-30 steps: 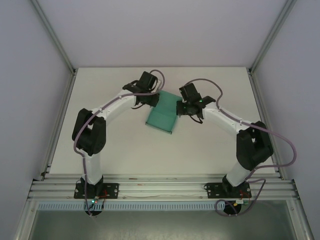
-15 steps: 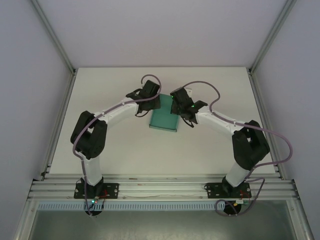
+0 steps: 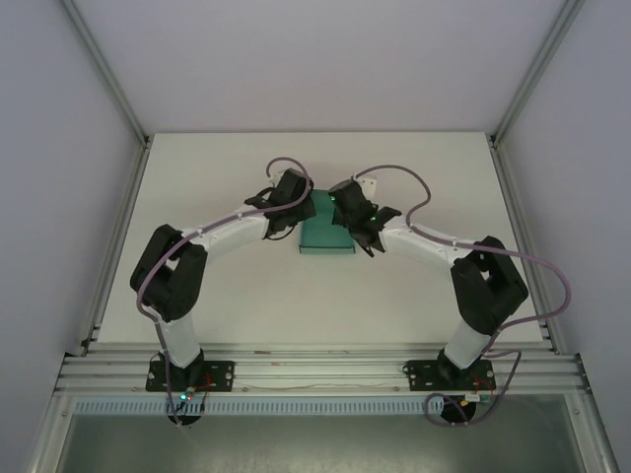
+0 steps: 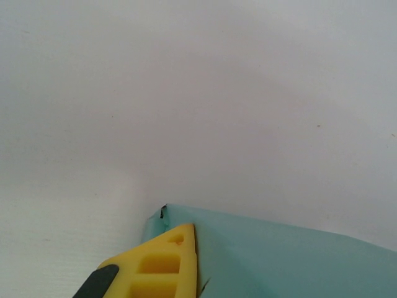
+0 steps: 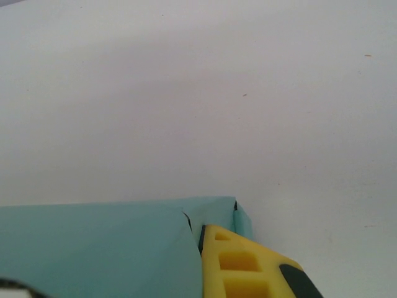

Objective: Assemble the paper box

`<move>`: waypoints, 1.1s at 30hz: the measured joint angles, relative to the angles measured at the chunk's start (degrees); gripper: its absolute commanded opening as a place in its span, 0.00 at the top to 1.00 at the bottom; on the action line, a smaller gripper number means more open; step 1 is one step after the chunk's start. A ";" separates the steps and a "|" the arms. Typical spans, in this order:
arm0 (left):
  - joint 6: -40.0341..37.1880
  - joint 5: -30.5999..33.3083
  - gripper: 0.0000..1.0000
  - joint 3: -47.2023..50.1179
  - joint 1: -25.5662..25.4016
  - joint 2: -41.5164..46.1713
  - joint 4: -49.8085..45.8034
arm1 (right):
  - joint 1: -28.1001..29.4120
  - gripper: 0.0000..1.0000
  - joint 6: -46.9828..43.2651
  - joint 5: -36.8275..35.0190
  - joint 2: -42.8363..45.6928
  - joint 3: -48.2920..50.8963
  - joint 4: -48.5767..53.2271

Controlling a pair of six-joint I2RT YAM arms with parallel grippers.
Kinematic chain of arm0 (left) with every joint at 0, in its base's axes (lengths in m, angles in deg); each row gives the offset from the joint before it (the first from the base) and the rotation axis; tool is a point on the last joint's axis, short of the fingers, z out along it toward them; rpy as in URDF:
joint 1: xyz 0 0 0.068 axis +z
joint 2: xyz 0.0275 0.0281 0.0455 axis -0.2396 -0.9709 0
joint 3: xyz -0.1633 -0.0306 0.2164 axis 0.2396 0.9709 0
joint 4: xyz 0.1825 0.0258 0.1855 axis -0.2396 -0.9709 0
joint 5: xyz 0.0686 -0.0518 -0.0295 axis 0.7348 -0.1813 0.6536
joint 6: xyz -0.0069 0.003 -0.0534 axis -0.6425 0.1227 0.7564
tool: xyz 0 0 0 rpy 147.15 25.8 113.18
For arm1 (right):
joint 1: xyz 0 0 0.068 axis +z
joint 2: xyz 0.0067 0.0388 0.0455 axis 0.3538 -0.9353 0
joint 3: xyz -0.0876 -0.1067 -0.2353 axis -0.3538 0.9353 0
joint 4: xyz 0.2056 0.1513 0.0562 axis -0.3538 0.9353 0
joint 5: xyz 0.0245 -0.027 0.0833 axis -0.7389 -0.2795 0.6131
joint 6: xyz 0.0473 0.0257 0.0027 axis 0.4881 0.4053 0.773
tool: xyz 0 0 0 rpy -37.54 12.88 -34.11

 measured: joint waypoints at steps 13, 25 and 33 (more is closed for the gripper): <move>0.74 7.39 0.89 9.55 -7.02 4.09 2.73 | 2.97 1.00 -0.94 -2.16 5.49 15.08 -11.13; -0.26 4.35 0.49 11.82 -8.59 9.64 1.25 | 6.95 1.00 -3.06 -7.72 9.44 22.08 -16.76; -0.98 5.07 0.06 13.00 -8.59 18.01 -3.10 | 8.20 1.00 -4.59 -10.47 9.64 25.49 -22.36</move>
